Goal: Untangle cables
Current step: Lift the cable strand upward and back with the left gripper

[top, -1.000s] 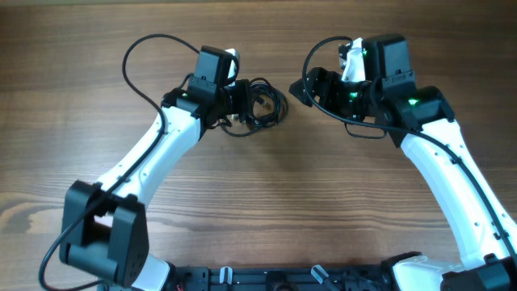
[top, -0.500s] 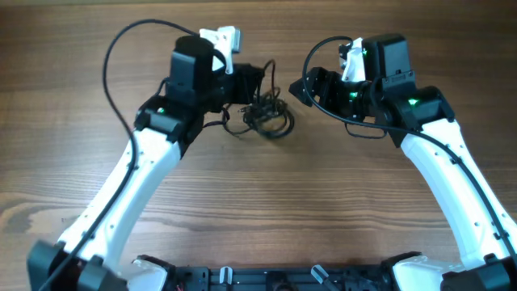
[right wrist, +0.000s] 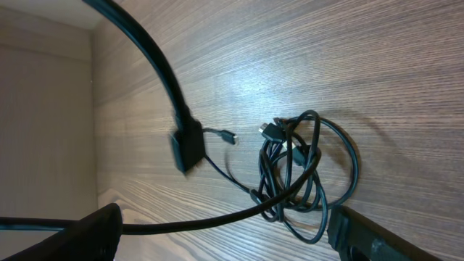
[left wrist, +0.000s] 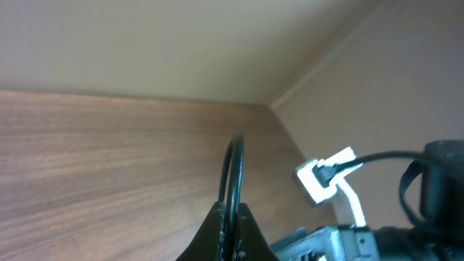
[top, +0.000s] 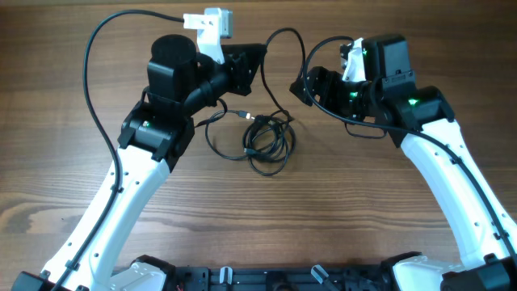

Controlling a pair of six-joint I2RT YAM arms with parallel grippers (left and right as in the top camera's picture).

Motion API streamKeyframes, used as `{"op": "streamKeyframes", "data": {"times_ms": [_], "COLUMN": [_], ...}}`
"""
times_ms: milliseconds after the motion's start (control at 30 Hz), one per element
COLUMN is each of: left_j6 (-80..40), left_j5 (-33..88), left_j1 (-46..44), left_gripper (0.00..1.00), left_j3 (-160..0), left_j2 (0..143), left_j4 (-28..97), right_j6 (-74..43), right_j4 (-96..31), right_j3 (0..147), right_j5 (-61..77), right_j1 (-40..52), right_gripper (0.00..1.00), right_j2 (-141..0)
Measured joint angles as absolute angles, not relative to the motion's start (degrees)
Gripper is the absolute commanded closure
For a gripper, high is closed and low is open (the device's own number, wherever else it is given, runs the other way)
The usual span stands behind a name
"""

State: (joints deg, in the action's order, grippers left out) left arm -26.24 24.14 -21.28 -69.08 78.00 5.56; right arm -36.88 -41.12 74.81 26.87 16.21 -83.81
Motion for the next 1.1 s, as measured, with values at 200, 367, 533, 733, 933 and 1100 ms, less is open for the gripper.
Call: {"op": "streamKeyframes", "data": {"times_ms": [200, 367, 533, 733, 933, 1100], "left_j6": [-32.7, -38.9, -43.7, -50.2, -54.5, -55.7], "left_j5": [24.2, 24.4, 24.8, 25.4, 25.7, 25.6], "left_j1": [-19.7, -18.4, -18.3, -18.2, -18.2, -18.2], "left_gripper": [0.96, 0.96, 0.96, 0.96, 0.96, 0.96], "left_j3": [-69.0, -69.0, -68.9, -68.8, -68.7, -68.7], "left_j2": [78.0, 78.0, 78.0, 78.0, 78.0, 78.0], "left_j4": [-0.8, -7.2, -15.3, -25.2, -37.3, -43.9], "right_j6": [-36.9, -37.1, -37.3, -37.3, -37.1, -34.5], "right_j4": [-41.1, -41.1, -41.1, -41.2, -41.2, -41.1], "right_j3": [74.8, 74.8, 74.8, 74.8, 74.8, 74.8], "right_j5": [26.9, 26.7, 26.7, 26.7, 26.7, 27.1], "right_j1": [16.2, 16.2, 16.2, 16.2, 16.2, 16.2], "right_gripper": [0.07, 0.08, 0.08, 0.08, 0.08, 0.04], "right_j2": [-83.8, -83.8, -83.9, -84.0, -84.0, -84.0]}}
